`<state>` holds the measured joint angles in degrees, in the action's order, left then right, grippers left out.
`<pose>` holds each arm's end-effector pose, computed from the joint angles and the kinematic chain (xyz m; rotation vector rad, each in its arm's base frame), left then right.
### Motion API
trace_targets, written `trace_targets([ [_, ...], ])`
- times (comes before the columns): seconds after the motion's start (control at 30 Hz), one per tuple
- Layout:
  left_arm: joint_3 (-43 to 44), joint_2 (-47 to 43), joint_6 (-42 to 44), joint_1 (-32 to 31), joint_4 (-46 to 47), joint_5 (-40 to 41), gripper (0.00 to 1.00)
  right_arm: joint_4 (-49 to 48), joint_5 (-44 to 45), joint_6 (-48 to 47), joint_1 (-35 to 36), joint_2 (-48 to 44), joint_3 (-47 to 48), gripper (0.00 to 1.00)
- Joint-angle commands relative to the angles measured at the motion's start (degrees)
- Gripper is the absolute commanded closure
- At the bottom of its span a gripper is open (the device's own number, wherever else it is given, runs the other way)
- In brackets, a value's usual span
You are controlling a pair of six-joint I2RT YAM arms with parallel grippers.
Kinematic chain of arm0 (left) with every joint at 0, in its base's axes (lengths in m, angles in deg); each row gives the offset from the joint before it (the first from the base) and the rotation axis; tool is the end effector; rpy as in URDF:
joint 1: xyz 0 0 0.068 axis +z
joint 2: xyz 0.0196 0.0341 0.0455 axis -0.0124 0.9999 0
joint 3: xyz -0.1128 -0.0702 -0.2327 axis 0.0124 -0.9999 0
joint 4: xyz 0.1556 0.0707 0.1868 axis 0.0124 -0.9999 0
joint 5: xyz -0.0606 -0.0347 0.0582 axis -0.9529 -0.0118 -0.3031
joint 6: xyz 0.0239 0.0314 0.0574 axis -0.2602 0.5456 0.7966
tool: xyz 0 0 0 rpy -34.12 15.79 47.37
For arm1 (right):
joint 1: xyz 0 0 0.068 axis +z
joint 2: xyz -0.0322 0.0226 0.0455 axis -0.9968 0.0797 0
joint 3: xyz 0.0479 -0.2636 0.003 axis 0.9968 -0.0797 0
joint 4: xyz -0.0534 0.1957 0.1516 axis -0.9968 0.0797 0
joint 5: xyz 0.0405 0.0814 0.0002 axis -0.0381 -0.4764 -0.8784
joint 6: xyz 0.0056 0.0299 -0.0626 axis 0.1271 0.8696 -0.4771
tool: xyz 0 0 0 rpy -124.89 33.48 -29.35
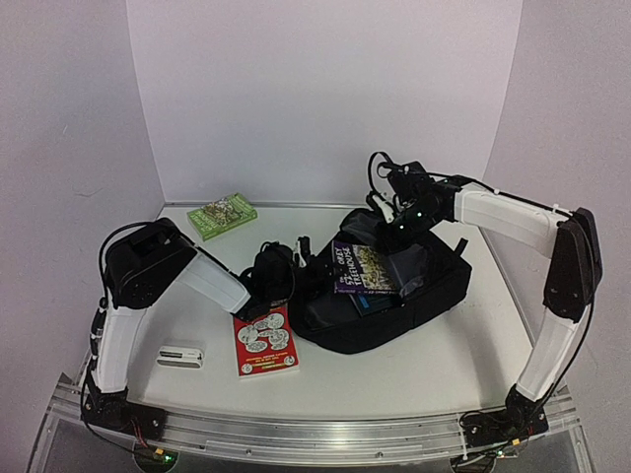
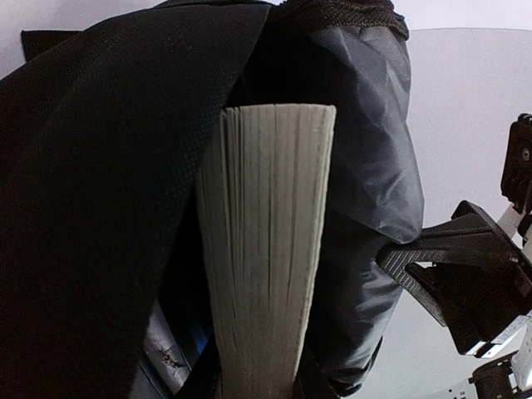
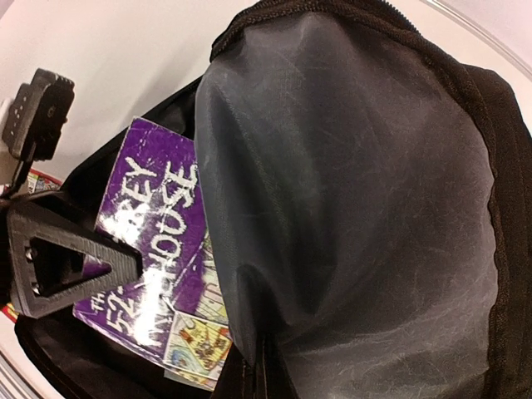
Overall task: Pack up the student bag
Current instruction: Place the book in the student bag.
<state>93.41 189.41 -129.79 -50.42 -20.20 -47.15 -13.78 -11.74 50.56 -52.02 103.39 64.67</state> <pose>0.2916 -0.3652 0.1301 -0.2045 2.0705 -1.6837 0.3325 0.2294 0.2591 -0.7643 2.4258 0.4291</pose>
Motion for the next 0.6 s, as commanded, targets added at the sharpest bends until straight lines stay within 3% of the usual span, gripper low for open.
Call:
trace_targets([
  [0.0,4.26,-2.64,1.70,-3.37,-3.13,10.43,0.97,-2.70,-3.37,1.59,0.34,0.02,3.70,1.00],
  [0.17,8.30,-0.65,0.16,-6.00,-8.22,13.33,0.91,-2.74,-3.85,2.07,0.38,0.56,3.95,1.00],
  [0.4,12.91,0.17,2.54,-6.58,-14.13,9.73,0.61,-2.69,-3.93,2.03,0.38,0.80,4.00,1.00],
  [0.57,9.82,-4.85,1.63,-6.70,-25.91,16.24,0.44,-2.79,-3.74,2.01,0.35,0.96,3.78,1.00],
])
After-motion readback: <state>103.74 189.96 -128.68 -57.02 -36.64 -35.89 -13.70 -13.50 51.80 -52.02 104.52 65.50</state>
